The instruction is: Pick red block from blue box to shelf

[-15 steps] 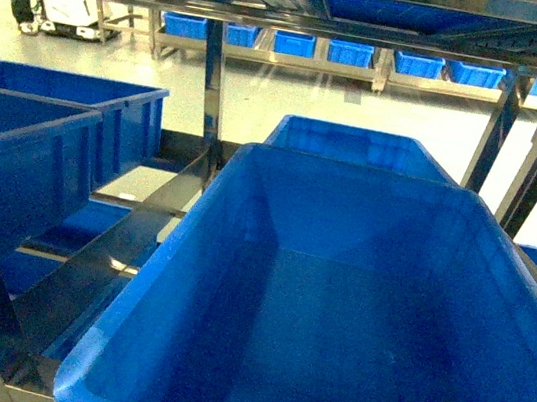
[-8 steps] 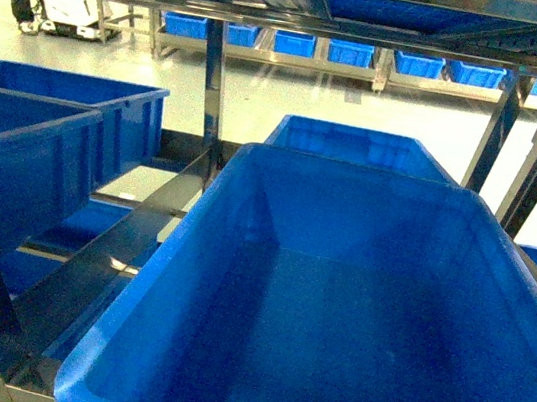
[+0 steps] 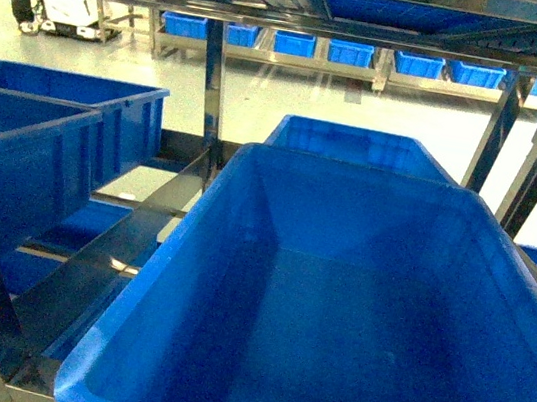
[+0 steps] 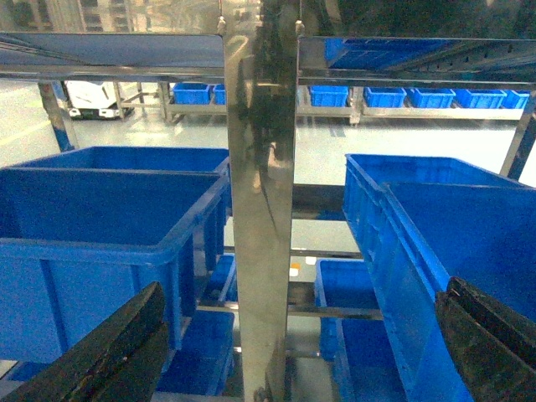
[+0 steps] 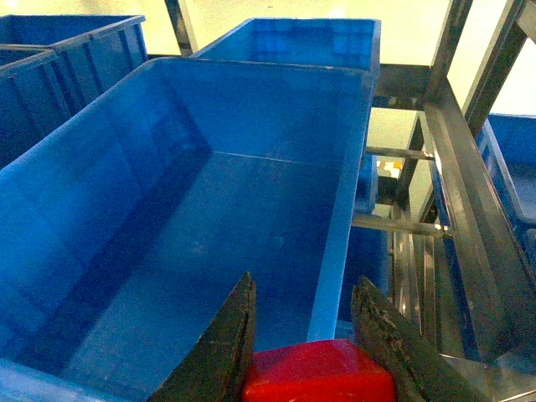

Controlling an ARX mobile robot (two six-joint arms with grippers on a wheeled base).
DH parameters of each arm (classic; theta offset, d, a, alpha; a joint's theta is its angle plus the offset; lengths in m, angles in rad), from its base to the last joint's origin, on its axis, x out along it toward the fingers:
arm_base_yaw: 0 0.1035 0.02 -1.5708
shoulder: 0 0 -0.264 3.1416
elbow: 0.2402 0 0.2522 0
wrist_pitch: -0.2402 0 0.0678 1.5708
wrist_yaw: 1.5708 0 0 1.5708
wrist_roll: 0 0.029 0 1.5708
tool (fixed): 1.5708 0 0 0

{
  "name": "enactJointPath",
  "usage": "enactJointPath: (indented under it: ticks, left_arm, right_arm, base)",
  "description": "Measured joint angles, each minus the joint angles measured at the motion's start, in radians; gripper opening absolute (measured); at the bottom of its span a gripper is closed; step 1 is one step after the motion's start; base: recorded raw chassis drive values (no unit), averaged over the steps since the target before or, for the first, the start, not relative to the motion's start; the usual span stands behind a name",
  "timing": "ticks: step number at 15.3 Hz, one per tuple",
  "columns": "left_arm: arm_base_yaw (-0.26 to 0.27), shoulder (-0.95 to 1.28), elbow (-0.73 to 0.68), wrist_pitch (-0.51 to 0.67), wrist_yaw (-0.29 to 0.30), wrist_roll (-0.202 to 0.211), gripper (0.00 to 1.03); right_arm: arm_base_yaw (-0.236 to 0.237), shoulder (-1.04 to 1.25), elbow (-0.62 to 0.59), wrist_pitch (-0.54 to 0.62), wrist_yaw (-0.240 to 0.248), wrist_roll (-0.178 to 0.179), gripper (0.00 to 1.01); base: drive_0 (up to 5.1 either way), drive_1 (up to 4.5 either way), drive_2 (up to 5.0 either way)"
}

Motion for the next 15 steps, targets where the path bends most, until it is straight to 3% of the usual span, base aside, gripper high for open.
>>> enactJointPath:
  ticks: [13, 15]
  left_arm:
    - [0.0, 0.0, 0.0, 0.0, 0.0, 0.0, 0.98]
    - [0.0, 0.0, 0.0, 0.0, 0.0, 0.0, 0.98]
  right_arm:
    - [0.001, 0.002, -0.001, 0.011, 0.0, 0.001, 0.28]
    - [0.035, 0.063, -0.004, 0.062, -0.001, 0.031, 0.28]
  base:
    - [0.0, 0.0, 0.0]
    - [0.0, 0.0, 0.0]
